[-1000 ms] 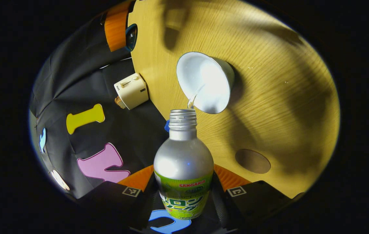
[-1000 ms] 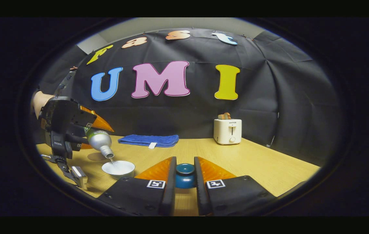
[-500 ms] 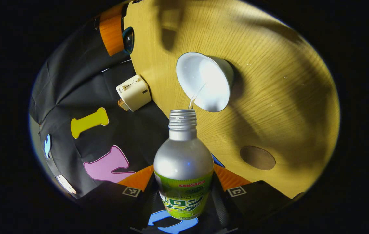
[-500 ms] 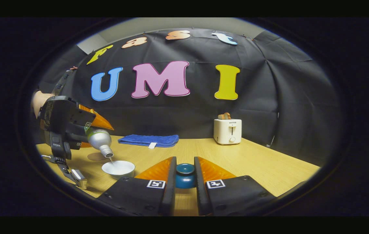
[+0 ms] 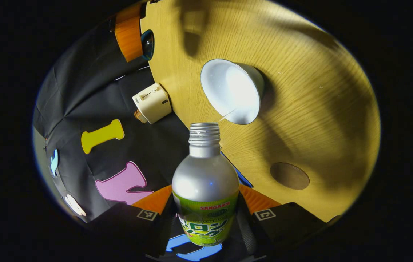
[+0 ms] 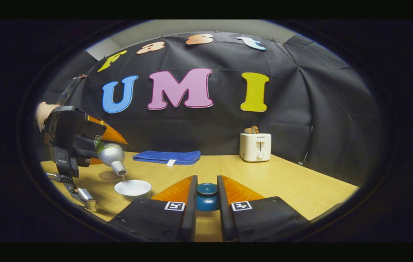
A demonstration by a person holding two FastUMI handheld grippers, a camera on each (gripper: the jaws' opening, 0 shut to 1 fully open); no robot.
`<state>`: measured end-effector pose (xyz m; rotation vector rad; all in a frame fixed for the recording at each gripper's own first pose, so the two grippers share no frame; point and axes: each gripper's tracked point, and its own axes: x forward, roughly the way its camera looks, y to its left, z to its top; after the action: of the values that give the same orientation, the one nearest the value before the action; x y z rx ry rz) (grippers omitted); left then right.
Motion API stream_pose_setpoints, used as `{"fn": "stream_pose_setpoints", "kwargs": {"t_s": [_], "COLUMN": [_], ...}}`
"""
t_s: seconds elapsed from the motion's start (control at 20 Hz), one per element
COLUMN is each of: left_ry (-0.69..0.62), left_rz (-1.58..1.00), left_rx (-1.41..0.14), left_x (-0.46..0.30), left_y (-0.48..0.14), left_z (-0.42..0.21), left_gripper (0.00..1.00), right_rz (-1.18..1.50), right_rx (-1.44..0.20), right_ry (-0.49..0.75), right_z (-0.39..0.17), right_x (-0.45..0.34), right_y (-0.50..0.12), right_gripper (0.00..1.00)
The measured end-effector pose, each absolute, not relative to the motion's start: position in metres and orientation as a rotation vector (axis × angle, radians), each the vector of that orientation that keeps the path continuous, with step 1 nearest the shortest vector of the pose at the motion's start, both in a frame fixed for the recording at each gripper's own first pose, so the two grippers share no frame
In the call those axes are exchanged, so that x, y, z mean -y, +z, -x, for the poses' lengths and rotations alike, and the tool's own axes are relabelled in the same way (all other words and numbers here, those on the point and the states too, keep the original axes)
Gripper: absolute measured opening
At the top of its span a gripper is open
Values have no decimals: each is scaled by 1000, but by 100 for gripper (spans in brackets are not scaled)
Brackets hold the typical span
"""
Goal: Open the teacup lid with one hand, grasp the water bottle and pour water into the teacup with the other hand; after pouring, place the water bottle on the coaster and then close the teacup lid.
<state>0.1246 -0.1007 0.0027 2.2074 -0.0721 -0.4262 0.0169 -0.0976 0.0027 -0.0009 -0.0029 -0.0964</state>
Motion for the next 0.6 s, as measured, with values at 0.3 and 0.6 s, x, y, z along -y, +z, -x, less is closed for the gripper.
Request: {"fn": "stream_pose_setpoints", "kwargs": {"t_s": [0.3, 0.6], "left_ry": [-429, -448], "left_rz": [-2150, -2052], "left_rx": [92, 137], "left_x": [100, 109], "left_y": [1, -5], "left_z": [-124, -110], "left_gripper": [81, 81], "right_rz": [2, 2], "right_rx": [3, 4], "right_ry": [-104, -115], "right_z": [-16, -14], "right_x": [99, 101], "right_y": [3, 3], "right_gripper": [28, 28]}}
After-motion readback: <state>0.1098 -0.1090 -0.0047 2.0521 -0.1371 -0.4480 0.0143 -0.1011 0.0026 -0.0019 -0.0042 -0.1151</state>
